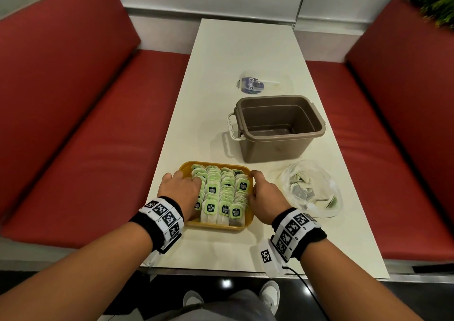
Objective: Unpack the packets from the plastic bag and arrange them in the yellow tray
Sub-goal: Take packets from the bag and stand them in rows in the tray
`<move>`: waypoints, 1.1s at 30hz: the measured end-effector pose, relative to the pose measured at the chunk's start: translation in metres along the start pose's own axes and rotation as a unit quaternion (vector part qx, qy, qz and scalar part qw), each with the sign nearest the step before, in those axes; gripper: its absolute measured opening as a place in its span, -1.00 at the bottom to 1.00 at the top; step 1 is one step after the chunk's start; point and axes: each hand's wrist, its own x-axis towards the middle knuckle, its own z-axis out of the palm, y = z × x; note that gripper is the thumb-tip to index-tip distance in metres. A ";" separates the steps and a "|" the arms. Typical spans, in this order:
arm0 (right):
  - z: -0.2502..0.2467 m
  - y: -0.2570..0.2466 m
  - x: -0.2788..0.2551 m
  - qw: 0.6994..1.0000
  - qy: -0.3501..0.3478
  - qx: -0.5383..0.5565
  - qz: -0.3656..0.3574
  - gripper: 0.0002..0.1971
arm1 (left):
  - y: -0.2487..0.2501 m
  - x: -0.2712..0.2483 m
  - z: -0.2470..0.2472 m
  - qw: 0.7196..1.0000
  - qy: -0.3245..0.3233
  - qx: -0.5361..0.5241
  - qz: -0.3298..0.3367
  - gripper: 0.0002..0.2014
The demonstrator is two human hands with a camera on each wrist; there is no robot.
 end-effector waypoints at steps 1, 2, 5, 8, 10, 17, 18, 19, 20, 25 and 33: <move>-0.002 0.000 0.000 1.000 -0.005 -0.002 -0.003 -0.55 | 0.001 0.001 -0.002 1.000 -0.007 0.001 -0.001 -0.56; -0.004 -0.001 -0.001 1.000 -0.011 -0.002 -0.006 -0.53 | 0.001 0.001 -0.005 1.000 -0.014 0.001 -0.001 -0.56; -0.013 0.005 -0.003 1.000 -0.006 0.006 -0.010 -0.45 | 0.001 0.004 -0.025 1.000 -0.025 -0.002 0.003 -0.48; -0.031 0.019 -0.007 0.999 0.016 0.013 -0.035 -0.55 | 0.009 0.007 -0.054 0.999 -0.014 -0.036 0.002 -0.50; -0.050 0.030 -0.009 0.998 0.039 0.015 -0.046 -0.65 | 0.024 0.013 -0.072 0.996 0.017 -0.079 0.021 -0.61; -0.114 0.109 -0.010 0.993 0.109 -0.042 0.026 -0.70 | 0.131 0.045 -0.113 0.967 0.028 -0.190 0.165 -0.77; -0.119 0.122 -0.010 0.992 0.099 -0.065 0.047 -0.69 | 0.147 0.050 -0.113 0.962 0.023 -0.201 0.183 -0.79; -0.125 0.134 -0.011 0.991 0.083 -0.085 0.069 -0.67 | 0.163 0.055 -0.113 0.957 0.017 -0.212 0.198 -0.81; -0.128 0.145 -0.012 0.989 0.064 -0.104 0.088 -0.65 | 0.179 0.060 -0.112 0.952 0.010 -0.223 0.211 -0.82; -0.134 0.183 -0.010 0.990 -0.009 -0.112 0.082 -0.65 | 0.244 0.082 -0.096 0.946 -0.042 -0.228 0.226 -0.73; -0.134 0.212 -0.003 0.997 -0.028 -0.058 0.032 -0.64 | 0.261 0.097 -0.072 0.951 -0.051 -0.239 0.191 -0.86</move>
